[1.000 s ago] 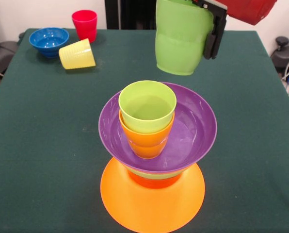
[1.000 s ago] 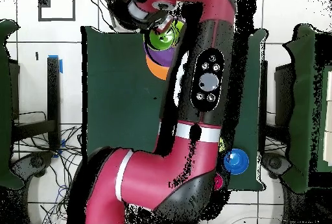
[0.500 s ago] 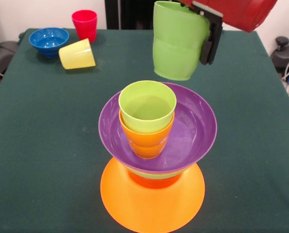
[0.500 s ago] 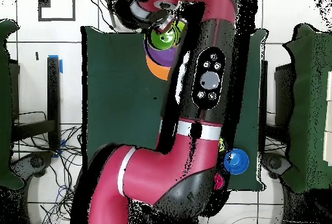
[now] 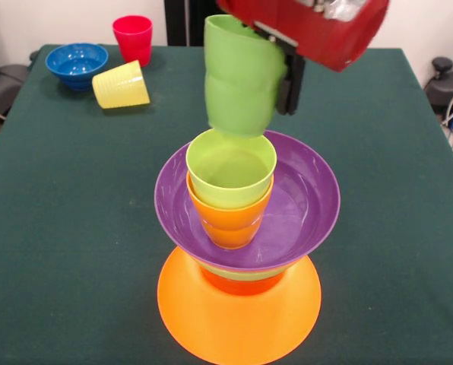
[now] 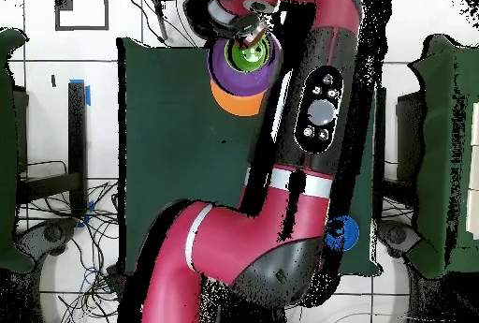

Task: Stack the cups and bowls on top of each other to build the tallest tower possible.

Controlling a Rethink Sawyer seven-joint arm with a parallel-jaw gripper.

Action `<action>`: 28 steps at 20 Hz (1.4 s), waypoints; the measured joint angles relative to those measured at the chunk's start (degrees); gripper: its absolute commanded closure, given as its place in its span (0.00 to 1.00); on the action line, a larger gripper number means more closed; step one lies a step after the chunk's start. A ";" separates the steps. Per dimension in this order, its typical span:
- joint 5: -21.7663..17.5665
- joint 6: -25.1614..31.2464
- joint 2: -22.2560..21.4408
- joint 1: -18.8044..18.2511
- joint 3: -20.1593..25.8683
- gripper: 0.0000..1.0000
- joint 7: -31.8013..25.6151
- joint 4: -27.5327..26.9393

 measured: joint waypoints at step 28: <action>30.17 -0.38 5.20 -2.85 -28.93 1.00 0.00 -0.41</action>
